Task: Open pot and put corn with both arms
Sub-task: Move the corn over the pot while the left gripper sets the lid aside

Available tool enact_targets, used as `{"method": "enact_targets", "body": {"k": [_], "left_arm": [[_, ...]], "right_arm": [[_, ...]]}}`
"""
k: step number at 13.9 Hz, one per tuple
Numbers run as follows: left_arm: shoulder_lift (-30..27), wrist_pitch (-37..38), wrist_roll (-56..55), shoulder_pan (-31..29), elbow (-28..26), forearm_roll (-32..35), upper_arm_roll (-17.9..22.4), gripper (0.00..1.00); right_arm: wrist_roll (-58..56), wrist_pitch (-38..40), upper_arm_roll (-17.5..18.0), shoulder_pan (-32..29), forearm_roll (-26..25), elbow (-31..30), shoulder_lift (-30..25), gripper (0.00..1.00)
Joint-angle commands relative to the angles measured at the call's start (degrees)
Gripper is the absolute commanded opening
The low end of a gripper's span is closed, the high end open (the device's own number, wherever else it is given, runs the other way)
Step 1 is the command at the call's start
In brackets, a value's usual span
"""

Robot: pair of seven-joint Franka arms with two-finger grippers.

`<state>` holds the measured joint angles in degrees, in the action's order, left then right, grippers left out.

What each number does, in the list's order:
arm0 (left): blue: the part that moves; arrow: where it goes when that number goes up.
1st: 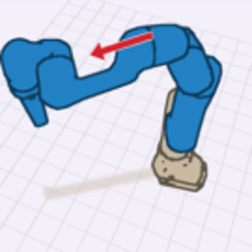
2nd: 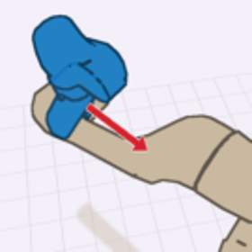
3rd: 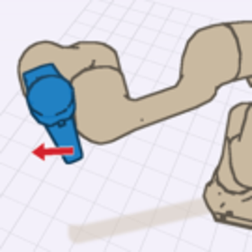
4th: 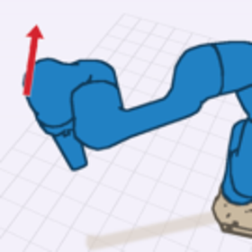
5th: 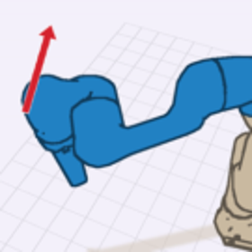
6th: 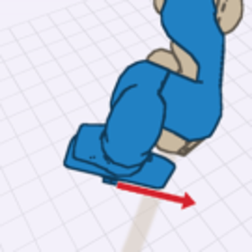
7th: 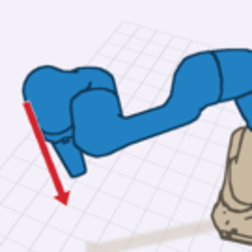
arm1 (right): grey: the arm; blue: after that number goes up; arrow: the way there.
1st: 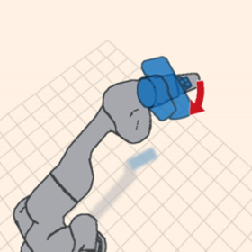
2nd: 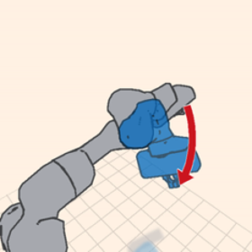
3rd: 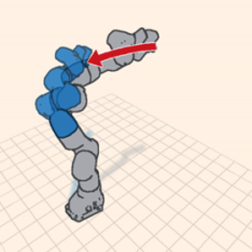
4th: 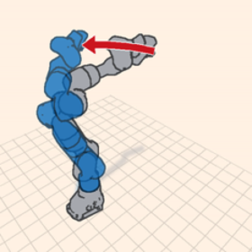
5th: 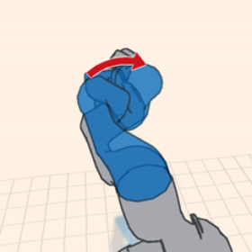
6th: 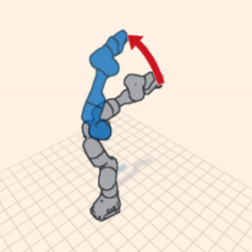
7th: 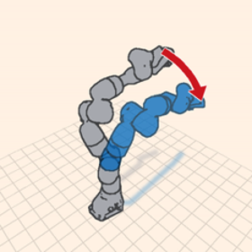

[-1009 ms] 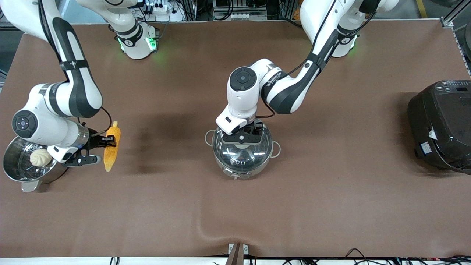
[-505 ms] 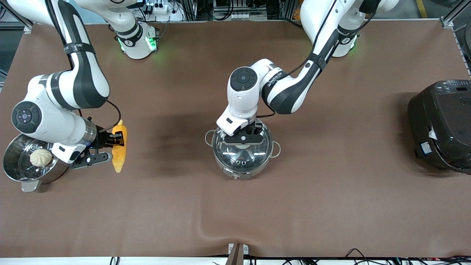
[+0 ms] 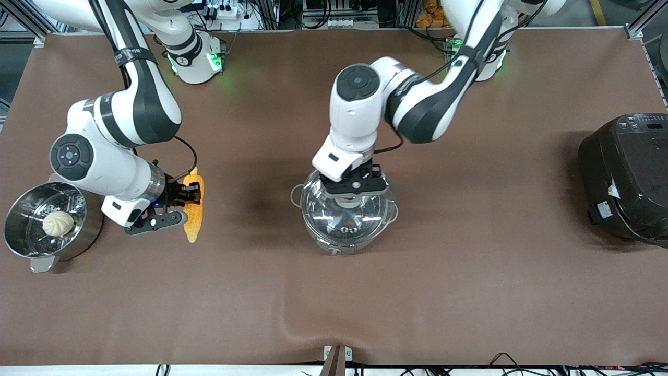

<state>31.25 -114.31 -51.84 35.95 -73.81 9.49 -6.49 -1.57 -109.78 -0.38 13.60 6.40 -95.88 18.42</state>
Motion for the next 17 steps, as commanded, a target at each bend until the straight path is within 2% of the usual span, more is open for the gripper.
{"method": "enact_targets", "body": {"k": [1, 3, 7, 9, 12, 13, 14, 17], "left_arm": [[-4.79, 2.95, -0.36, -7.89, -1.51, -1.31, -0.19, 0.0], [-5.49, 4.09, -0.1, -13.77, -1.69, -1.31, -0.27, 0.0], [-5.93, 5.68, 1.3, -23.71, -4.58, -1.23, -0.36, 0.0], [-5.93, 5.42, 3.49, -26.27, -7.83, -1.23, -0.71, 0.0], [-6.02, 2.36, 3.68, -27.25, -13.01, -1.49, -0.8, 0.0], [-6.46, -0.01, 3.68, -27.25, -15.81, -1.66, -0.8, 0.0], [-6.81, -3.42, 3.68, -27.6, -18.97, -1.67, -0.8, 0.0], [-7.08, -12.13, 3.68, -28.13, -26.55, -1.58, -0.71, 0.0]], "right_arm": [[8.21, 0.09, -0.59, 6.24, 0.9, 1.04, -0.31, 0.0], [18.74, -3.05, -0.68, 13.61, -0.06, 2.62, 0.65, 0.0], [37.47, -15.08, -0.68, 24.52, -0.07, 6.31, 6.44, 0.0], [46.44, -21.59, -0.68, 27.61, -0.24, 9.55, 11.0, 0.0], [47.98, -22.59, -0.85, 28.76, -1.29, 13.25, 16.46, 0.01], [48.5, -22.5, -0.85, 28.94, -1.73, 13.43, 17.0, 0.61], [49.29, -22.15, -0.85, 29.03, -1.91, 13.26, 17.09, 1.0], [48.51, -16.29, -1.11, 27.8, -1.83, 13.26, 15.6, 1.0]]}}
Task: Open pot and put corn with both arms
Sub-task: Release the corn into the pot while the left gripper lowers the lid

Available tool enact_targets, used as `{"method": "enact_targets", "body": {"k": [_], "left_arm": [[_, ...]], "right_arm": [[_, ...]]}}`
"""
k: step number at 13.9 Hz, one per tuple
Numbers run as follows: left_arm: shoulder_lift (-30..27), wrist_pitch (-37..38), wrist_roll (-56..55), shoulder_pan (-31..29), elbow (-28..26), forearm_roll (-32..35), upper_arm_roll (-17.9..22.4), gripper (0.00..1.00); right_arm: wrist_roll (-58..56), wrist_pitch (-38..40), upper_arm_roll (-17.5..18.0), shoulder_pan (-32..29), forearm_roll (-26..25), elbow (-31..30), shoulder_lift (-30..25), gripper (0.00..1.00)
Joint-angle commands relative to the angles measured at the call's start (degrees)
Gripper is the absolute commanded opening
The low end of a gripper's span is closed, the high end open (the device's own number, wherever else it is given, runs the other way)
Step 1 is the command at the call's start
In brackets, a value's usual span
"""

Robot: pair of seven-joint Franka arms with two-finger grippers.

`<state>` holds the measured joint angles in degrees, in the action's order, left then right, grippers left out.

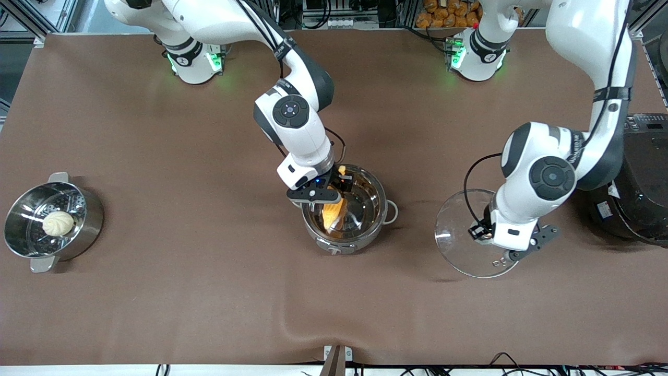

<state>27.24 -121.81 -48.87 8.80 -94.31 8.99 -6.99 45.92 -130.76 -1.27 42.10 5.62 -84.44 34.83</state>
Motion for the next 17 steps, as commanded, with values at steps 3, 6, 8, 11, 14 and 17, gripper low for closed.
{"method": "enact_targets", "body": {"k": [3, 6, 8, 11, 14, 17], "left_arm": [[-1.93, -13.25, 1.05, -3.43, -10.09, -0.47, -0.13, 0.0], [0.26, -18.62, 1.14, -3.96, -11.6, -0.29, -0.13, 0.0], [2.2, -20.56, 1.23, -3.96, -11.51, -0.29, -0.13, 0.0], [2.56, -20.57, 1.58, -3.79, -11.51, -0.12, -0.05, 0.99], [0.9, -19.61, 1.23, -3.52, -11.51, -0.11, 0.04, 1.0], [-4.98, -13.66, 5.34, -3.79, -10.99, 0.76, 0.04, 1.0]], "right_arm": [[0.05, 9.63, -0.31, -3.68, -1.05, 1.57, -4.84, 1.0], [-8.35, 18.58, -0.49, -12.45, -0.61, 1.3, -9.32, 1.0], [-18.7, 25.86, -0.58, -20.09, -0.61, 1.21, -12.23, 1.0], [-26.05, 30.64, -0.67, -27.67, -1.13, 1.21, -16.18, 1.0], [-29.64, 36.17, -0.67, -31.46, -6.04, 1.21, -22.14, 1.0], [-38.75, 41.53, -1.28, -35.84, -7.9, 1.47, -28.22, 1.0]]}}
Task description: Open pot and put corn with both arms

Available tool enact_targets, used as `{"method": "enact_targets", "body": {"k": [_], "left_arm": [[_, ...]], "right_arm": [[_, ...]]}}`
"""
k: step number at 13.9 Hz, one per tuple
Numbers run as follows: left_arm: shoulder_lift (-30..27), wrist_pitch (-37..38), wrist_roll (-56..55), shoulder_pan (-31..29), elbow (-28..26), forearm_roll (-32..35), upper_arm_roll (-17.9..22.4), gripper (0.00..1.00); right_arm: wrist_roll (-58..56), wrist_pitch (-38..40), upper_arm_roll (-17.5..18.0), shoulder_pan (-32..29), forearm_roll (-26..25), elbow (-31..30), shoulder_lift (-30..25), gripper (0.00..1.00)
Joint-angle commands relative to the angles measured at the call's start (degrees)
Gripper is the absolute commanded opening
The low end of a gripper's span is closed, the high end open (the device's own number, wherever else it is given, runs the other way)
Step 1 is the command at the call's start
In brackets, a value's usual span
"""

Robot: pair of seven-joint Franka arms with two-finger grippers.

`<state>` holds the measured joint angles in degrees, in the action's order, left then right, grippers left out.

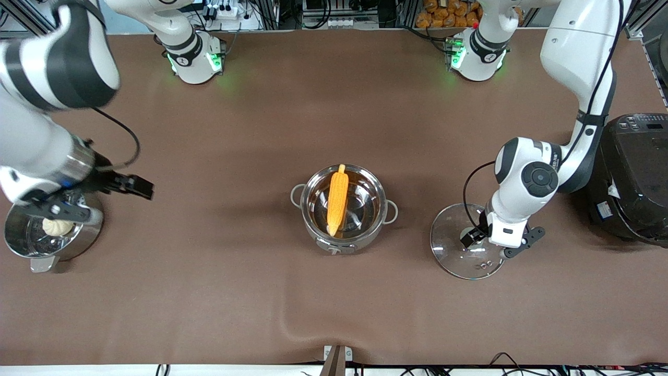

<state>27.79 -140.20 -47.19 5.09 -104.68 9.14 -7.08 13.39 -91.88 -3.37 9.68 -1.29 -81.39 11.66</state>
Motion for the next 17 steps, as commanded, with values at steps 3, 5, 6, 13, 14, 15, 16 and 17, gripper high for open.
{"method": "enact_targets", "body": {"k": [3, 5, 6, 13, 14, 15, 16, 17], "left_arm": [[-13.0, 12.64, 9.47, -0.69, -0.09, 0.52, 0.23, 1.0], [-17.04, 19.92, 13.24, -0.96, 1.75, 0.09, 0.14, 1.0], [-18.72, 24.22, 15.96, -1.22, 3.24, -0.26, 0.05, 1.0], [-28.21, 42.69, 38.98, -3.68, 8.69, -6.76, 0.31, 1.0], [-28.49, 46.47, 41.1, -3.69, 10.79, -7.21, 0.4, 1.0], [-28.4, 50.24, 41.64, -3.6, 13.25, -7.21, 0.31, 1.0], [-28.49, 52.89, 42.08, -3.6, 14.84, -7.47, 0.31, 1.0], [-28.49, 54.05, 42.7, -3.6, 16.34, -8.08, 0.31, 1.0]], "right_arm": [[-11.55, 5.73, 0.47, -7.73, -1.08, -1.14, -6.29, 1.0], [-11.81, 7.59, 0.73, -10.9, -0.12, -0.96, -8.04, 1.0], [-12.16, 7.42, 0.73, -10.91, -0.38, -1.49, -9.19, 1.0], [-16.02, 4.43, 0.65, -11.61, -0.13, -2.55, -9.29, 1.0], [-17.07, 4.34, 0.73, -12.4, -0.03, -2.55, -9.2, 1.0], [-17.78, 4.43, 0.73, -12.4, -0.03, -2.55, -9.11, 1.0], [-17.88, 4.52, 0.73, -12.4, -0.03, -2.63, -9.11, 1.0], [-17.88, 4.6, 0.73, -12.49, -0.03, -2.63, -9.11, 1.0]]}}
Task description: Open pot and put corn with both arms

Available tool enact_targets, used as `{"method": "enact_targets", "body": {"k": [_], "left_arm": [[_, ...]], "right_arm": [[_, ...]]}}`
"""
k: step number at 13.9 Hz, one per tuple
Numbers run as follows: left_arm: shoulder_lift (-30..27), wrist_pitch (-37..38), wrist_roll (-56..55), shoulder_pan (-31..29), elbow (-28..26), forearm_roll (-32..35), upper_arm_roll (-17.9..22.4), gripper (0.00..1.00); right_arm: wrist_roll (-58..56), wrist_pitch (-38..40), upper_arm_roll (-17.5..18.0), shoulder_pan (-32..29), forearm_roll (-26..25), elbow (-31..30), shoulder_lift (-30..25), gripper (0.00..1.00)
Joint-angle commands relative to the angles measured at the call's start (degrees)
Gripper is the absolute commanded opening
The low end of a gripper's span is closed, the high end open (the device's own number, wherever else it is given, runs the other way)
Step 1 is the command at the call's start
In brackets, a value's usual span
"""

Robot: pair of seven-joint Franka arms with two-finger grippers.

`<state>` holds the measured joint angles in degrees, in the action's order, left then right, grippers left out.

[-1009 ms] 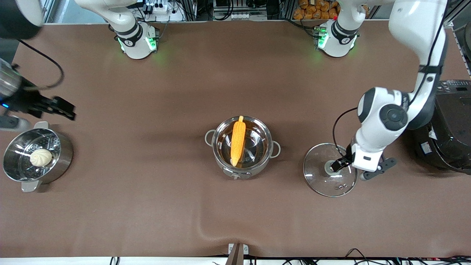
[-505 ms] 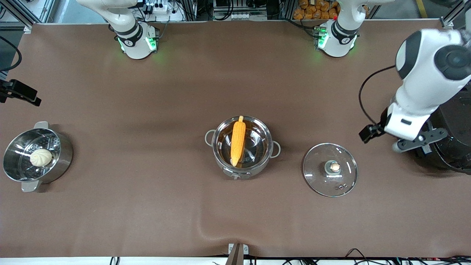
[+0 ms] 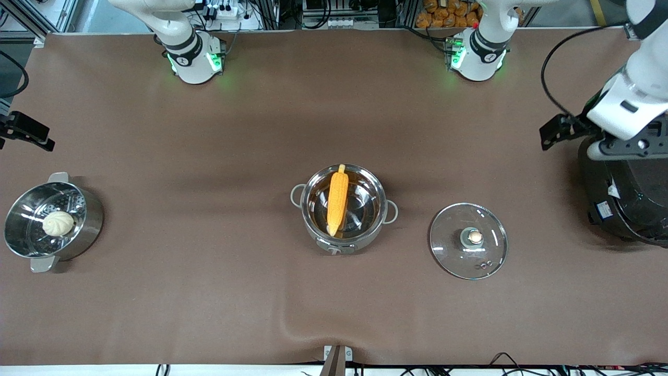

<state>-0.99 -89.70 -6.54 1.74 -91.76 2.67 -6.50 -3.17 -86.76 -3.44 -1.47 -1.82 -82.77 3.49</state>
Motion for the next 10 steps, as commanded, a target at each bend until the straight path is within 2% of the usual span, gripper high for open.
{"method": "enact_targets", "body": {"k": [1, 3, 10], "left_arm": [[0.12, 5.57, 3.28, -0.33, 4.99, -3.01, -0.18, 1.0], [-0.32, 8.74, 7.49, -0.25, 7.46, -3.55, 0.61, 1.0], [-0.24, 9.02, 7.34, -0.07, 7.38, -3.2, 0.35, 1.0]], "right_arm": [[-1.31, -0.6, 0.8, -1.35, 0.5, -1.25, -0.94, 1.0], [-1.31, -0.78, 0.8, -1.43, 0.59, -1.25, -0.77, 1.0], [-1.31, -0.87, 0.8, -2.22, 0.59, -1.25, -0.24, 1.0]]}}
